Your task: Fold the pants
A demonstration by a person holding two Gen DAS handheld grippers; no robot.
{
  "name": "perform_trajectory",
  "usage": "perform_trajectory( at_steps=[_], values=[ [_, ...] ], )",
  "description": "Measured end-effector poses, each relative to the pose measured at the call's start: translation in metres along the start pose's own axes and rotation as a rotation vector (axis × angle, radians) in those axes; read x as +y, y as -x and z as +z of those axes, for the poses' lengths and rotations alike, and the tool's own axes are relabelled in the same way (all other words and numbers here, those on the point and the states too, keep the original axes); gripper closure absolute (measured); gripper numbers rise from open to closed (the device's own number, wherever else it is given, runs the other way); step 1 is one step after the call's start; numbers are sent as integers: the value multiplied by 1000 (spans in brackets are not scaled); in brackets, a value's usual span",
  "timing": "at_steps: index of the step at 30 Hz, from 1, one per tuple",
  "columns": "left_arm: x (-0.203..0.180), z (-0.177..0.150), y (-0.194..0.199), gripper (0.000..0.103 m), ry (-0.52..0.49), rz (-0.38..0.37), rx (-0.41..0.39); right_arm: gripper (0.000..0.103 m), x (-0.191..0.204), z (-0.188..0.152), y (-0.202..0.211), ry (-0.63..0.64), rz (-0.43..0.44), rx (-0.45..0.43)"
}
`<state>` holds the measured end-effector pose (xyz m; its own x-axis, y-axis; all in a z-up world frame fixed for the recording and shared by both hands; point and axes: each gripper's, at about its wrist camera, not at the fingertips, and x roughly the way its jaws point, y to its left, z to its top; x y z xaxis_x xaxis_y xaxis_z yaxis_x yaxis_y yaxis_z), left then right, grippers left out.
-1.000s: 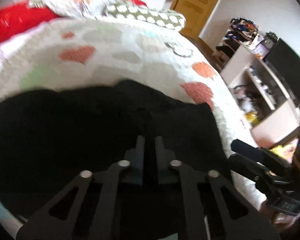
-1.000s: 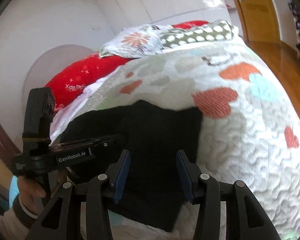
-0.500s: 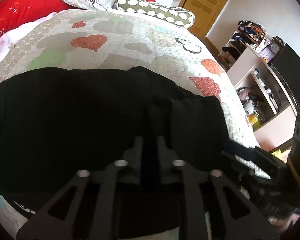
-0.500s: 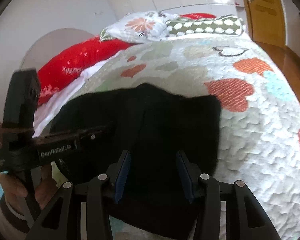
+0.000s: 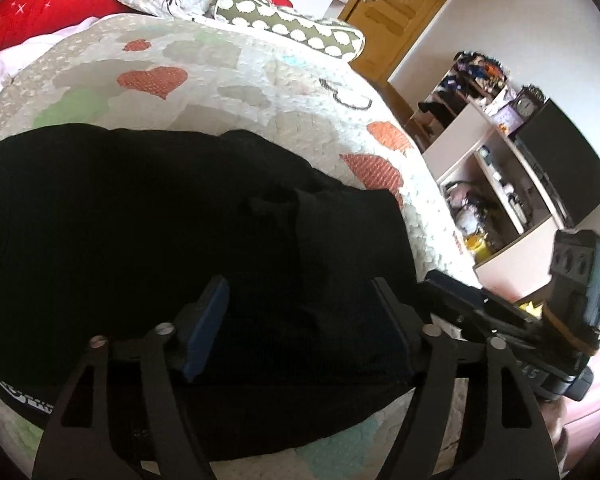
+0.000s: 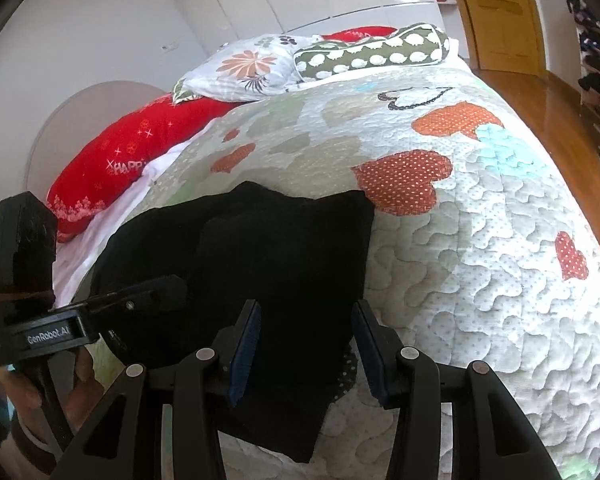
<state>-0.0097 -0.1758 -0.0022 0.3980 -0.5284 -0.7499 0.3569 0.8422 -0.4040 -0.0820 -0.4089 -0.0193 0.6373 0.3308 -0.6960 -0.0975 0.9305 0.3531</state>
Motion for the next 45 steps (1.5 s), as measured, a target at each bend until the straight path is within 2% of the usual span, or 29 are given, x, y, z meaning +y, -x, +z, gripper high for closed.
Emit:
perform_trajectory(
  at_steps=[2,5,6,8,9,11,16,20,22,24,30,37,42,45],
  values=[
    [-4,0,-13,31,-10,26,35,57,-1,1,2,-2,-8,-8],
    [-9,0,-23,34,-21,50,15,57,-3,2,6,-16,-7,-24],
    [-10,1,-23,53,-18,49,9,57,-3,2,7,-18,-8,-26],
    [-11,3,-25,79,-18,60,14,57,-1,3,8,-13,-8,-27],
    [-9,3,-23,85,-8,48,13,57,0,3,9,-9,-8,-29],
    [-7,4,-13,88,-8,38,-16,57,4,6,10,1,1,-38],
    [0,7,14,88,-24,96,-96,57,27,14,6,69,22,-50],
    [16,5,-2,88,0,127,-39,57,41,17,-17,100,30,-24],
    [18,0,-4,88,13,137,-40,57,43,16,-34,95,34,9],
    [19,-1,-3,82,34,128,-38,57,42,11,-55,96,8,67],
    [23,-5,15,70,49,187,-61,57,53,12,-42,139,-22,50],
    [30,-15,42,70,32,271,-111,57,69,15,-29,162,-8,18],
    [40,-25,57,70,40,325,-130,57,91,19,-43,180,12,6],
    [47,-29,63,70,47,343,-137,57,99,20,-66,184,-14,37]
  ],
)
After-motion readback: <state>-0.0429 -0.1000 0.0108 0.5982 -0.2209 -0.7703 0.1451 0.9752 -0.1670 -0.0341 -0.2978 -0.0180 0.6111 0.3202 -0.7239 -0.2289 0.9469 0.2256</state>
